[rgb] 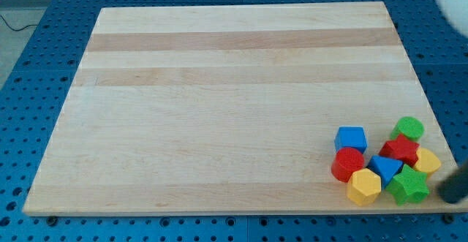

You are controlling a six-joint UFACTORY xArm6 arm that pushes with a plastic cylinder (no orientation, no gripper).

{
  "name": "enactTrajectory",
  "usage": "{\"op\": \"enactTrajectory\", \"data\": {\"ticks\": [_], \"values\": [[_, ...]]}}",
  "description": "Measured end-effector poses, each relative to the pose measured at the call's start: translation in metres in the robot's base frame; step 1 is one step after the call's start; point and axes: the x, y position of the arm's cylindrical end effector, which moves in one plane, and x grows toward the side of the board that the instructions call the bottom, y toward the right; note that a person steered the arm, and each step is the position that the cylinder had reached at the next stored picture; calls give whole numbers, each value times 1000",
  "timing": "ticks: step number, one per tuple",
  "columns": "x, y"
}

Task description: Slide the blue triangle to the top left side of the red circle

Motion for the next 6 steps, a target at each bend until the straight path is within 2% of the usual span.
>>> {"op": "enactTrajectory", "data": {"ticks": [1,2,4,6], "values": [[-47,-76],[-86,-126],[-100,-160],[-89,-155]]}}
